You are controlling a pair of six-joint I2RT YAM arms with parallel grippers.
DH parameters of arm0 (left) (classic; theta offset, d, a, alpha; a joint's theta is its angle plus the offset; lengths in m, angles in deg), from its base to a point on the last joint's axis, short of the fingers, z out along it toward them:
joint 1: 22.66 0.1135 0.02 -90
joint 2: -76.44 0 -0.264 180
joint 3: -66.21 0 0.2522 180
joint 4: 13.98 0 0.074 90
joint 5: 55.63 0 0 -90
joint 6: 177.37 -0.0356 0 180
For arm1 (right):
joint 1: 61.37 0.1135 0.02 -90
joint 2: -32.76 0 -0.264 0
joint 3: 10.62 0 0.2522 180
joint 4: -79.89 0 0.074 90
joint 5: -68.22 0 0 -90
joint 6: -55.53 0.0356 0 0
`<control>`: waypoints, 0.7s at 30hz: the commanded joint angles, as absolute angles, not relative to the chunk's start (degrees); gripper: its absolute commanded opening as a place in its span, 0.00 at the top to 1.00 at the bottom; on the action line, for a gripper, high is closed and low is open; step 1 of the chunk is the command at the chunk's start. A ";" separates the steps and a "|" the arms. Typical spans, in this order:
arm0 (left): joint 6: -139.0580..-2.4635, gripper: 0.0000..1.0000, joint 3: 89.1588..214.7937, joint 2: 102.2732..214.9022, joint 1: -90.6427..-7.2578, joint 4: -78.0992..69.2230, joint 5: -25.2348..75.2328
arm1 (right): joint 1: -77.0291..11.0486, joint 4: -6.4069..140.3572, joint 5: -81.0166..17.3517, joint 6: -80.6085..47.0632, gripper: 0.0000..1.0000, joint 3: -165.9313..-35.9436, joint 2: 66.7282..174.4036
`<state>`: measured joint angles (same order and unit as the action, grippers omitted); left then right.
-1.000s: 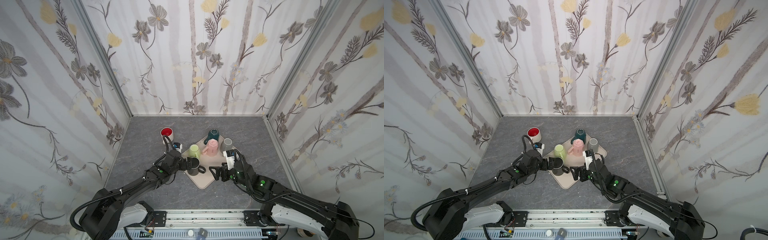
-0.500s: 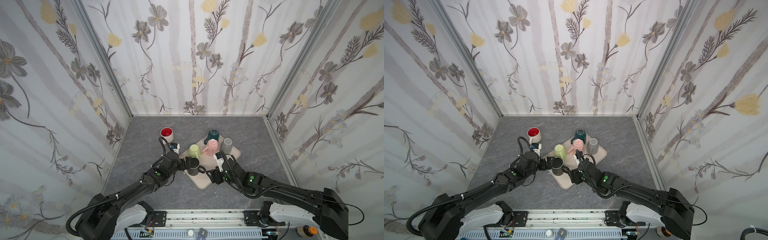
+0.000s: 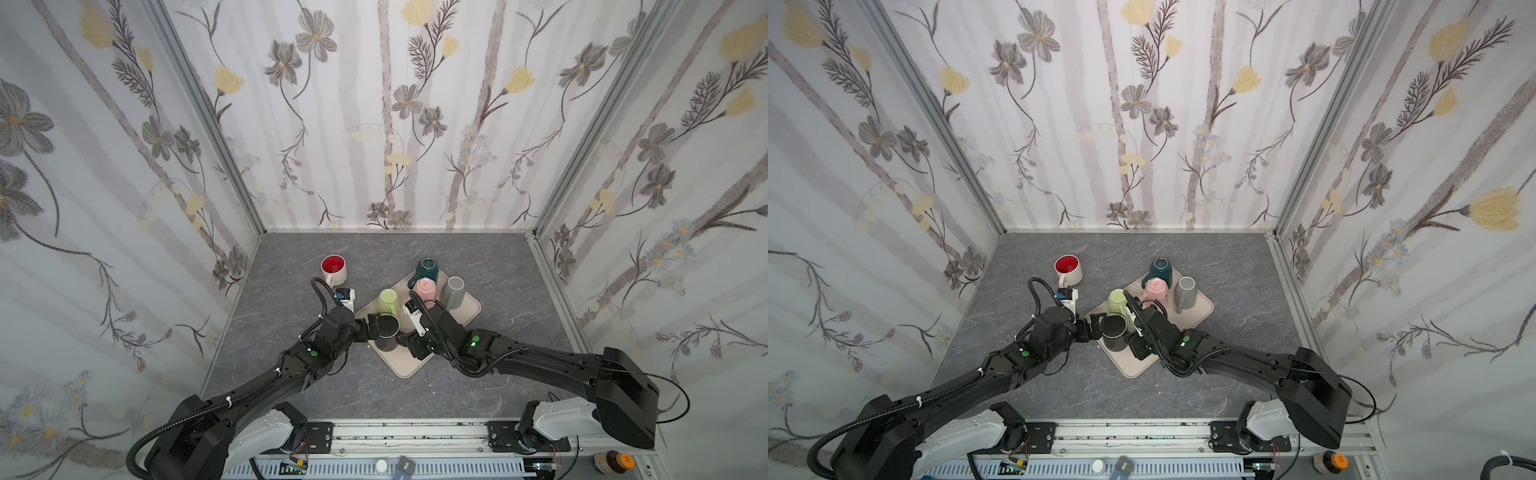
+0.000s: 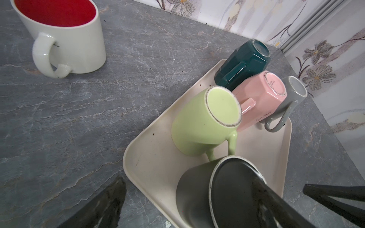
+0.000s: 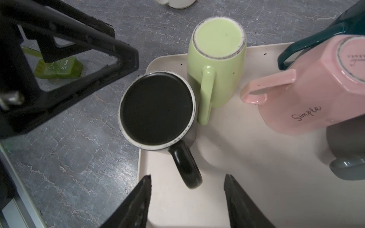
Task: Turn the mug right side up
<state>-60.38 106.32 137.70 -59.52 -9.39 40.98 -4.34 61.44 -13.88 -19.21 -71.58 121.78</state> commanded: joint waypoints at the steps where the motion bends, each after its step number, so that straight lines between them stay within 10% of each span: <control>1: -59.51 0.00 106.17 137.86 -59.56 -11.31 42.20 | -4.46 61.63 -13.68 -22.70 0.43 -73.63 123.63; 21: -57.84 0.00 106.48 137.62 -59.51 -10.86 40.62 | -5.00 57.31 -16.70 -29.02 0.57 -79.35 132.71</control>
